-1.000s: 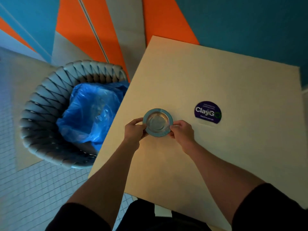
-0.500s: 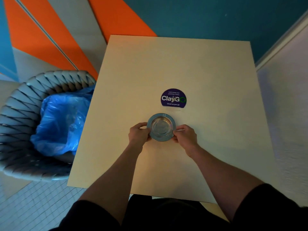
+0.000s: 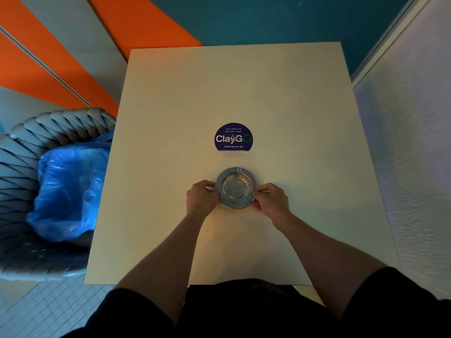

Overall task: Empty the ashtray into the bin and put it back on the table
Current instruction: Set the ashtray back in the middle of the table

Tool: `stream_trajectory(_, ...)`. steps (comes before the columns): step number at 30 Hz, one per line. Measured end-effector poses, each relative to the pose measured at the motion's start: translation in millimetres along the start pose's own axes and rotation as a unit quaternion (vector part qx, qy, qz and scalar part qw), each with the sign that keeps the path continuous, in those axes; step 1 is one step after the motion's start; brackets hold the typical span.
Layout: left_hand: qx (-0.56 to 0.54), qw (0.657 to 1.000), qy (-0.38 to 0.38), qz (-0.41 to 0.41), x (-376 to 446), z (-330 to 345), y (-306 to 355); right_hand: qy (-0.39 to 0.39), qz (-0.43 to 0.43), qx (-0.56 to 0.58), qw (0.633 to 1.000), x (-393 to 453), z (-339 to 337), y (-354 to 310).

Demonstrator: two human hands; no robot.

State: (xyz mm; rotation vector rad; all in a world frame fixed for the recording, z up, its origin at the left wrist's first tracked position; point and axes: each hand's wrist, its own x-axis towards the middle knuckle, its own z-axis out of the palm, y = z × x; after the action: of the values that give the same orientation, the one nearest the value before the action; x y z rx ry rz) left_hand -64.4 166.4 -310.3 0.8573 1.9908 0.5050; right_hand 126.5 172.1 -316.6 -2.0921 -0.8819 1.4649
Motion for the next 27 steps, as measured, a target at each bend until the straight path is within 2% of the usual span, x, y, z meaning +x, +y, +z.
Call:
stream_trajectory(5, 0.019, 1.0, 0.013, -0.003, 12.4, -4.3, 9.8, -0.024, 0.025, 0.056, 0.998, -5.9, -3.2, 9.9)
stream_trajectory(9, 0.024, 0.999, -0.011, 0.045, 23.6, -4.2, 23.4, -0.074, 0.051, 0.063, 0.994, -11.7, 1.5, 15.2)
stream_trajectory(11, 0.038, 0.997, -0.023, 0.055, 25.9, -3.5, 24.6, -0.061, 0.047, 0.052, 0.996, -9.1, 3.2, 10.6)
stream_trajectory(17, 0.034, 0.998, -0.044, 0.016, 19.3, -5.2, 4.2, -0.001, 0.008, 0.012, 1.0, 11.0, -1.3, -9.5)
stream_trajectory(22, 0.01, 0.998, -0.055, -0.008, 14.7, -5.9, -3.5, 0.008, -0.012, -0.018, 1.0, 20.8, 1.5, -19.4)
stream_trajectory(27, -0.005, 0.999, -0.029, -0.02, 22.3, -10.1, 10.1, -0.001, 0.016, -0.02, 1.0, 12.4, 2.5, -14.6)
